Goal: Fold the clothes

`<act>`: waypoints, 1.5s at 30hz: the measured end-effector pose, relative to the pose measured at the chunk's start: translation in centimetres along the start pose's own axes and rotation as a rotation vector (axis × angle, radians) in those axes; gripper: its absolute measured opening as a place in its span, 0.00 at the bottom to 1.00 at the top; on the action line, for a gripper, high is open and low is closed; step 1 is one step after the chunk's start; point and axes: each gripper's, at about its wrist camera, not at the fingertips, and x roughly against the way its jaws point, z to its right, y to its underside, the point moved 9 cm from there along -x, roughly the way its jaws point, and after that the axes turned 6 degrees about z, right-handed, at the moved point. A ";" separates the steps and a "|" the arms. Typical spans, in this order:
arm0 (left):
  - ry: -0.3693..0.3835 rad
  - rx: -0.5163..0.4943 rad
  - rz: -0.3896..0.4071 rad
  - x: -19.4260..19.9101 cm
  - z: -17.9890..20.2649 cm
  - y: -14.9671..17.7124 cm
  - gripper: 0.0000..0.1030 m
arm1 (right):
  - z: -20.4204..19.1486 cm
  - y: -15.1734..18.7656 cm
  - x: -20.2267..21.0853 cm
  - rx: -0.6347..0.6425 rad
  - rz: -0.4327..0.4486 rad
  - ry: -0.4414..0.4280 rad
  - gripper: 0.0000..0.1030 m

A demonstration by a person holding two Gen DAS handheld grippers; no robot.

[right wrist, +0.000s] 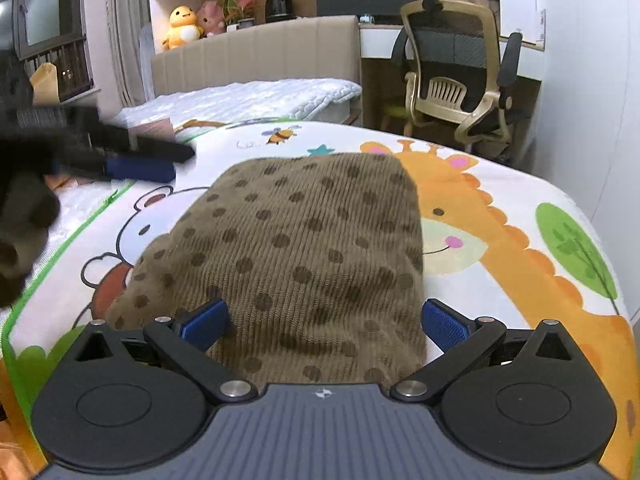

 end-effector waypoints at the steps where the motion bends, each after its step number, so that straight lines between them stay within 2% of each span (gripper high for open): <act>1: 0.012 -0.005 0.014 0.1 0.3 -0.6 0.81 | 0.0 0.2 -0.3 -0.003 -0.006 -0.002 1.00; 3: 0.044 -0.012 0.020 -0.4 1.1 -1.2 0.81 | 0.1 0.6 -0.7 -0.006 -0.015 -0.004 1.00; 9: 0.076 -0.042 -0.058 -4.4 2.0 0.9 0.79 | 2.3 0.1 0.4 -0.021 0.002 -0.016 1.00; 13: 0.101 -0.054 -0.095 -6.5 2.3 2.1 0.80 | 7.3 -3.4 1.2 -0.118 0.067 0.054 1.00; 16: 0.106 -0.081 -0.102 -6.7 2.6 2.4 0.80 | 9.1 -7.1 -0.2 -0.088 0.117 0.104 1.00; 19: 0.111 -0.108 -0.108 -7.0 2.8 2.7 0.80 | 9.3 -9.5 -3.8 -0.055 0.100 0.097 1.00; 25: 0.121 -0.161 -0.121 -7.5 3.3 3.4 0.81 | 9.4 -6.8 -11.9 0.042 -0.065 0.174 1.00; 28: 0.126 -0.186 -0.126 -7.7 3.5 3.6 0.81 | 11.4 -4.8 -12.4 0.068 -0.089 0.278 1.00; 32: 0.138 -0.189 -0.121 -7.8 3.5 3.7 0.83 | 14.0 -3.0 -10.3 -0.017 -0.121 0.314 1.00; 35: 0.150 -0.185 -0.119 -7.8 3.5 3.7 0.84 | 13.4 -2.5 -6.9 0.005 -0.078 0.290 1.00; 38: 0.158 -0.176 -0.116 -7.9 3.5 3.6 0.86 | 11.1 -2.1 -3.1 -0.030 -0.026 0.167 1.00; 41: 0.164 -0.157 -0.110 -7.8 3.3 3.4 0.86 | 8.2 -1.2 -1.0 -0.029 -0.017 0.071 1.00; 45: 0.165 -0.113 -0.102 -7.3 3.0 3.0 0.86 | 6.5 1.7 -0.9 0.105 -0.061 0.124 1.00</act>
